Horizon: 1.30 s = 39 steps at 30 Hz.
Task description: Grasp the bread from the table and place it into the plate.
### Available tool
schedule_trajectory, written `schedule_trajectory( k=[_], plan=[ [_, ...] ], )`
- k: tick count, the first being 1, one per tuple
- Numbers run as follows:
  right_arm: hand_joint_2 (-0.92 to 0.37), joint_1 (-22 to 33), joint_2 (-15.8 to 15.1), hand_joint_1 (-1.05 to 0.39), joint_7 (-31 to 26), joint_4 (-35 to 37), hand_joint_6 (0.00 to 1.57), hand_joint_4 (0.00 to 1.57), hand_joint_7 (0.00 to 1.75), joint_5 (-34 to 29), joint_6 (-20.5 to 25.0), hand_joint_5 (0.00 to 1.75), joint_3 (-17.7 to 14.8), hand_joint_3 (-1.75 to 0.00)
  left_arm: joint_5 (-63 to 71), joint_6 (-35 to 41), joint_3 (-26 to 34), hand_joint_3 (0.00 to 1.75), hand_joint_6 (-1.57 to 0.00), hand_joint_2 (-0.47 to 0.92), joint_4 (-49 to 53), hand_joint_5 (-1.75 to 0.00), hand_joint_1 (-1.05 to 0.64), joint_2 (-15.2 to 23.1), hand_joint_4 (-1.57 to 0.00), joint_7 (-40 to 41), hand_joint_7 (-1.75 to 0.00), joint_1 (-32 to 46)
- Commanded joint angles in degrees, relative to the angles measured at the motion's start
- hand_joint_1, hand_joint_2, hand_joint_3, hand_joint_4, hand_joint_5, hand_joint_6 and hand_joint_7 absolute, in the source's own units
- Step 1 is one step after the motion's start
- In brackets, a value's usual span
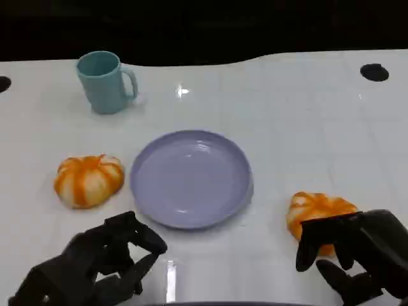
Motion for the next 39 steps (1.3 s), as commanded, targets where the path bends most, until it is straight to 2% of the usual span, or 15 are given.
schedule_trajectory(
  k=[1, 32, 36, 37, 39],
  plan=[
    [-0.14, -0.4, -0.5, 0.08, -0.1, 0.3, 1.00, 1.00, 1.11, 0.5, -0.3, 1.72, -0.3, -1.36, -0.6, 0.1, 0.5, 0.48, -0.62, 0.92, -0.1, -1.75, -0.30, 0.4, -0.70, -0.4, -1.27, 0.2],
    [-0.15, -0.4, -0.3, 0.06, -0.4, 1.0, 0.99, 0.99, 1.10, 1.2, -1.1, 1.70, -0.5, -1.38, 0.0, -0.6, 0.5, 0.45, -0.63, 0.92, 0.5, -1.75, -0.33, 0.6, -0.71, -0.2, -1.28, 0.0],
    [-0.16, -0.4, -0.1, 0.07, -1.8, 0.5, 0.98, 0.97, 0.96, 1.0, -2.3, 1.58, -1.0, -1.35, -0.1, -0.7, 0.6, 0.45, -0.63, 0.92, 0.6, -1.75, -0.33, 0.5, -0.71, -0.2, -1.27, 0.0],
    [-0.18, -0.4, 0.0, 0.05, -2.3, 0.0, 0.99, 0.95, 0.85, 0.4, -2.1, 1.43, -1.1, -1.27, -0.1, -0.6, 0.6, 0.45, -0.63, 0.92, 0.6, -1.75, -0.33, 0.5, -0.72, -0.2, -1.27, 0.0],
    [-0.19, -0.2, 0.3, 0.01, -2.7, -1.5, 1.00, 0.93, 0.68, -0.7, -0.7, 1.24, -1.4, -1.18, 0.0, -0.6, 0.6, 0.45, -0.63, 0.92, 0.5, -1.75, -0.33, 0.6, -0.72, -0.2, -1.27, 0.0]
  ],
)
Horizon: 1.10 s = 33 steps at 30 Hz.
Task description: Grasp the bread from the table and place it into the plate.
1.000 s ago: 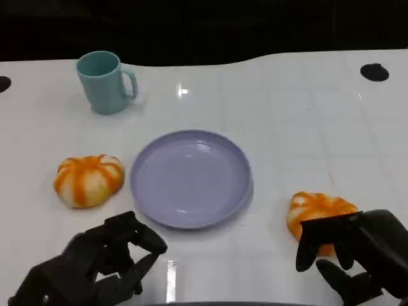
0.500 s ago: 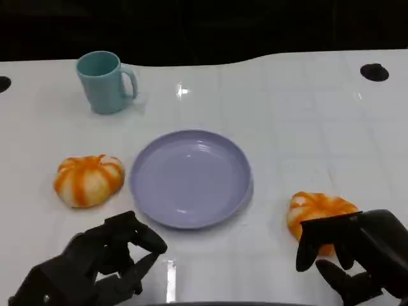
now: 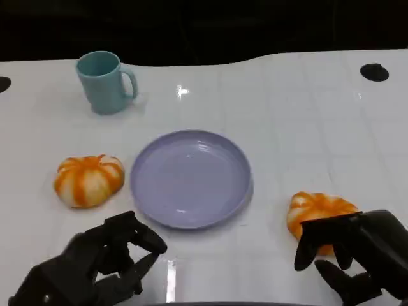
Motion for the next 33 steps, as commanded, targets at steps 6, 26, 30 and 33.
schedule_trajectory(
  k=[6, 26, 30, 33],
  plan=[
    [-0.39, 0.8, -0.7, -0.17, 1.8, -9.5, 0.73, 0.58, 0.26, -5.3, 8.0, 0.77, -1.7, -0.76, -0.3, -0.4, 0.7, 0.45, -0.63, 0.92, 0.6, -1.75, -0.32, 0.7, -0.72, -0.4, -1.27, -0.2],
    [-0.74, 0.6, -2.5, -0.47, 17.7, -21.8, 0.34, 0.00, 0.00, -20.1, 24.4, 0.61, 0.2, -0.01, -0.3, -0.3, 0.5, 0.46, -0.63, 0.92, 0.9, -1.75, -0.33, 0.6, -0.70, -0.5, -1.26, -0.4],
    [-0.75, -1.5, -2.5, -0.47, 18.2, -18.0, 0.36, 0.01, 0.01, -22.0, 25.6, 0.62, 2.4, -0.01, -0.2, -0.4, 0.4, 0.46, -0.63, 0.92, 1.0, -1.75, -0.34, 0.6, -0.71, -0.4, -1.26, -0.5],
    [-0.76, -3.6, -2.6, -0.48, 17.5, -13.7, 0.38, 0.04, 0.02, -23.2, 25.8, 0.63, 3.9, -0.01, -0.4, -0.4, 0.4, 0.46, -0.64, 0.92, 1.0, -1.75, -0.35, 0.4, -0.72, -0.3, -1.26, -0.4]
  ],
)
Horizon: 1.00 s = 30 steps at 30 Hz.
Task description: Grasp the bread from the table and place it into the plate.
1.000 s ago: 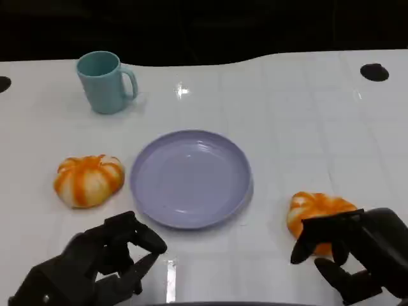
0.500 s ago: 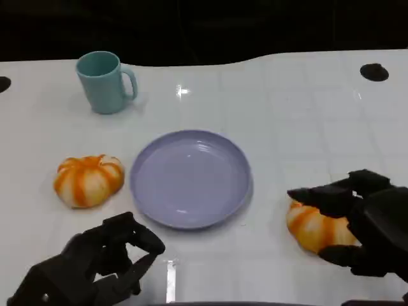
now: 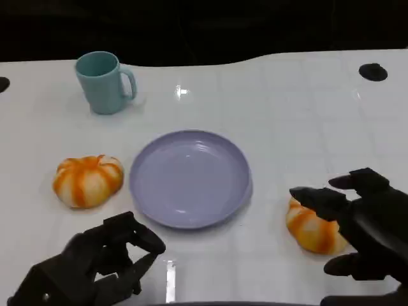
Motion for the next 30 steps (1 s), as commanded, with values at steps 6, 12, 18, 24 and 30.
schedule_trajectory(
  k=[6, 12, 18, 24, 30],
  plan=[
    [-0.83, -7.4, 0.4, -0.50, -0.9, 12.9, 0.37, 0.05, 0.00, -1.9, 2.6, 0.57, 4.2, -0.02, -0.2, -0.3, 0.2, 0.46, -0.64, 0.92, -0.2, -1.75, -0.35, 0.3, -0.72, -0.2, -1.26, 0.0],
    [-0.88, -12.0, 1.3, -0.55, -3.7, 21.6, 0.36, 0.06, 0.00, -2.6, 3.9, 0.52, 7.0, -0.02, -0.3, 0.0, 0.2, 0.46, -0.64, 0.92, -0.5, -1.75, -0.37, 0.3, -0.72, -0.2, -1.26, 0.1],
    [-0.92, -15.3, 1.7, -0.55, -7.8, 28.9, 0.37, 0.13, 0.01, -2.0, 3.9, 0.48, 8.8, -0.01, -0.4, 0.4, 0.3, 0.46, -0.64, 0.92, -1.0, -1.75, -0.36, 0.3, -0.72, -0.2, -1.26, 0.3],
    [-0.87, -16.4, 2.6, -0.42, -17.9, 33.9, 0.67, 0.58, 0.08, 1.3, 0.0, 0.44, 8.1, 0.00, -0.6, 0.9, 0.4, 0.45, -0.64, 0.92, -1.5, -1.75, -0.36, 0.4, -0.72, -0.3, -1.26, 0.3],
    [-0.88, -16.9, 2.9, -0.09, -27.8, 37.2, 1.24, 0.92, 0.25, 9.0, -9.3, 1.60, 5.4, -0.05, -0.7, 1.3, 0.4, 0.46, -0.63, 0.92, -1.7, -1.75, -0.36, 0.3, -0.71, -0.3, -1.26, 0.1]
  ],
)
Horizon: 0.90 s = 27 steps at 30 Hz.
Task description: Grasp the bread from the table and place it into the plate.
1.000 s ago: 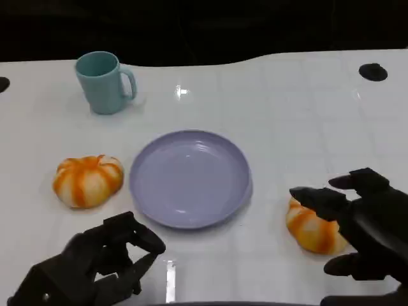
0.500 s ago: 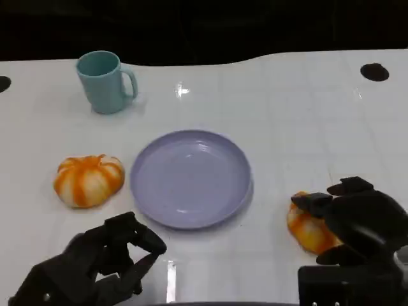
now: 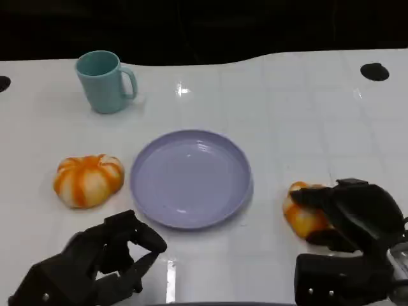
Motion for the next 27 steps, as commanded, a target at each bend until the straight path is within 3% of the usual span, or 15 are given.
schedule_trajectory(
  k=[1, 2, 4, 6, 20, 27],
  plan=[
    [-0.77, -1.4, -1.1, -0.06, -5.1, 2.5, 1.24, 0.96, 0.41, 3.9, -5.6, 1.67, -1.9, -0.32, -0.5, 0.9, 0.5, 0.46, -0.63, 0.92, -0.8, -1.75, -0.36, 0.4, -0.71, -0.3, -1.26, 0.0],
    [-0.59, -1.6, -1.3, -0.05, -6.0, 3.0, 1.20, 0.99, 0.59, 4.3, -6.7, 1.71, -2.0, -0.70, -0.5, 1.1, 0.5, 0.46, -0.63, 0.92, -0.9, -1.75, -0.36, 0.3, -0.71, -0.2, -1.26, 0.0],
    [-0.38, -1.9, -1.6, -0.03, -7.3, 3.7, 1.00, 1.01, 1.25, 5.3, -8.6, 1.74, -2.3, -1.16, -0.5, 1.1, 0.4, 0.46, -0.63, 0.92, -1.0, -1.75, -0.36, 0.3, -0.71, -0.2, -1.26, -0.1],
    [-0.32, -2.4, -1.6, -0.04, -8.3, 4.2, 0.90, 0.99, 1.48, 5.7, -9.5, 1.74, -2.5, -1.30, -0.4, 1.1, 0.4, 0.46, -0.63, 0.92, -1.1, -1.75, -0.36, 0.3, -0.72, -0.2, -1.26, -0.1],
    [-0.23, -5.9, -0.8, -0.03, -12.7, 7.4, 0.89, 1.00, 1.45, 6.5, -12.9, 1.75, -3.1, -1.39, -0.1, 1.8, 0.3, 0.47, -0.63, 0.92, -1.9, -1.75, -0.34, 0.3, -0.72, -0.1, -1.27, 0.0],
    [-0.24, -8.6, 1.6, -0.07, -11.0, 6.7, 0.75, 0.99, 1.72, 10.1, -14.4, 1.75, -3.2, -1.42, 0.0, 2.0, 0.2, 0.47, -0.63, 0.92, -1.6, -1.75, -0.32, 0.1, -0.71, 0.1, -1.28, -0.1]
  ],
)
